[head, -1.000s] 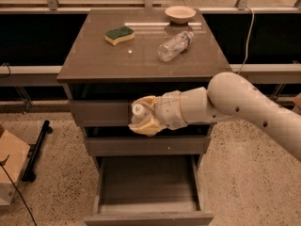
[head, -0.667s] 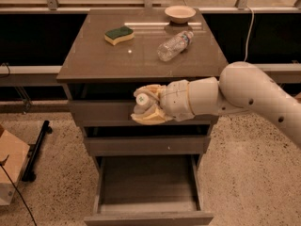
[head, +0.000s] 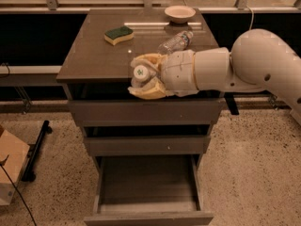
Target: Pick blue plastic bottle from bottom drawer and place on counter
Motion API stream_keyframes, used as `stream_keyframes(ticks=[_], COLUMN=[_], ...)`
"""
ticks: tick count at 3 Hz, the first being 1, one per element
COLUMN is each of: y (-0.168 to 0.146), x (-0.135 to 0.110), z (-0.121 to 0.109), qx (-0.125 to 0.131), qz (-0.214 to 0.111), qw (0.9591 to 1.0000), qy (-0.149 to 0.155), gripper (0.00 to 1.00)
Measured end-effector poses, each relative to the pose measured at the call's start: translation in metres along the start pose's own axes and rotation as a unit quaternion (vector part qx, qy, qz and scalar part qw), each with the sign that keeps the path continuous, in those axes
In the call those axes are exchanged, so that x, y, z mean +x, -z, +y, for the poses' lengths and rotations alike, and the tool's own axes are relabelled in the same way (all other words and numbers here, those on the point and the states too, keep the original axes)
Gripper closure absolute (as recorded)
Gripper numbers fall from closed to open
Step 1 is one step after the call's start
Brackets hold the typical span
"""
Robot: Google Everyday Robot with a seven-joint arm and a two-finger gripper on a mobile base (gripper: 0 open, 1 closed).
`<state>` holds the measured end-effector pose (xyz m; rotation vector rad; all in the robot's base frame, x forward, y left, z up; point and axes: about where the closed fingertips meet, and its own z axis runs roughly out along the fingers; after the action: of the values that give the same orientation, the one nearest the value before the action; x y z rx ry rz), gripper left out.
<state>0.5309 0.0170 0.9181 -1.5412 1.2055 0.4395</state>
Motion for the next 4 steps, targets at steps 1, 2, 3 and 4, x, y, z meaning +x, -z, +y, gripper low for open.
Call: stream_keyframes(ticks=[1, 2, 3, 4], y=[0.004, 0.000, -0.012, -0.023], x=[-0.022, -0.021, 0.002, 0.028], z=[-0.028, -0.057, -0.102, -0.129], qx=[0.036, 0.074, 0.112, 0.126], qz=[-0.006, -0.003, 0.023, 0.046], qw=[0.9988, 0.9963, 0.9926, 0.9904], qy=[0.032, 0.042, 0.041, 0.035], gripper=[1.00, 1.00, 1.00, 1.00])
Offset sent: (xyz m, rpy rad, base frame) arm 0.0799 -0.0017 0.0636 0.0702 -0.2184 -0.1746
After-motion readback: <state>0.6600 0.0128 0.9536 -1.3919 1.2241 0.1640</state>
